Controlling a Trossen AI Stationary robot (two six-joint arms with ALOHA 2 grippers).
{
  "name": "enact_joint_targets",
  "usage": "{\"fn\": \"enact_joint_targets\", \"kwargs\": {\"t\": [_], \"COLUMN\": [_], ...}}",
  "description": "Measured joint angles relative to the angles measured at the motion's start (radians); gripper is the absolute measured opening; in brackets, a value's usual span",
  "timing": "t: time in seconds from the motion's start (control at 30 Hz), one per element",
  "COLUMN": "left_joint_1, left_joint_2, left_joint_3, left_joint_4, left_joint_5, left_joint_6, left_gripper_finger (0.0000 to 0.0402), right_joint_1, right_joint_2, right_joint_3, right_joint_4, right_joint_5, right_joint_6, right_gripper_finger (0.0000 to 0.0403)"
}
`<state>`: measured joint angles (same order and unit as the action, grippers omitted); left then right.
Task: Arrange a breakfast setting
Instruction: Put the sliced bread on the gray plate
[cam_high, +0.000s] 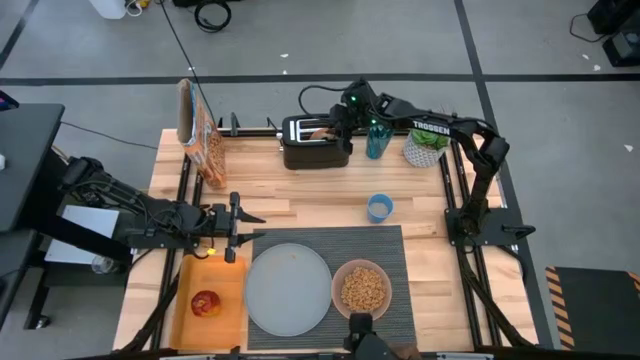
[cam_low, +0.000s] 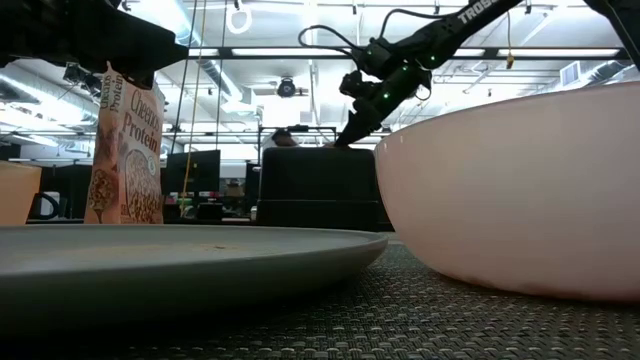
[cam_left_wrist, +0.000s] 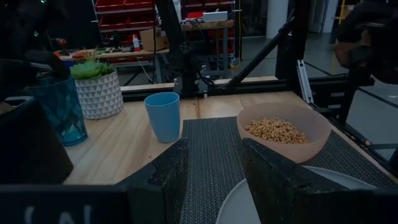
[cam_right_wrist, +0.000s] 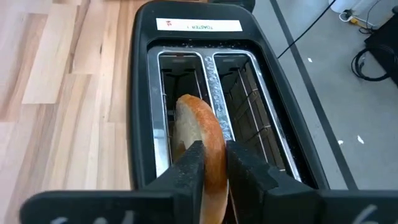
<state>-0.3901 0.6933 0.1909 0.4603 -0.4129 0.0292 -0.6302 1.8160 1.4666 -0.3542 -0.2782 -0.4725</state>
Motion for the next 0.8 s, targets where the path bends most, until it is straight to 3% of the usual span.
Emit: {"fn": "enact_joint_targets", "kwargs": {"t": [0.2, 0.57, 0.8], "left_joint_1": [0.000, 0.000, 0.000], "left_joint_2": [0.000, 0.000, 0.000], "left_joint_3": [0.000, 0.000, 0.000], "left_joint_4": [0.000, 0.000, 0.002], "left_joint_5": [0.000, 0.000, 0.000], "left_joint_6": [0.000, 0.001, 0.002], "left_gripper_finger": [0.0157, 0.0157, 0.0157], "right_joint_1": [0.015, 0.043, 0.066], "right_joint_2": [-0.013, -0.145, -0.268], "right_joint_3": [-0.001, -0.001, -0.001], "right_joint_4": [0.003, 0.017, 0.010], "right_joint_5": [0.035, 0.078, 0.026], "right_joint_6": [-0.002, 0.009, 0.076], "right_gripper_finger": [0.0051, 0.0051, 0.0051]}}
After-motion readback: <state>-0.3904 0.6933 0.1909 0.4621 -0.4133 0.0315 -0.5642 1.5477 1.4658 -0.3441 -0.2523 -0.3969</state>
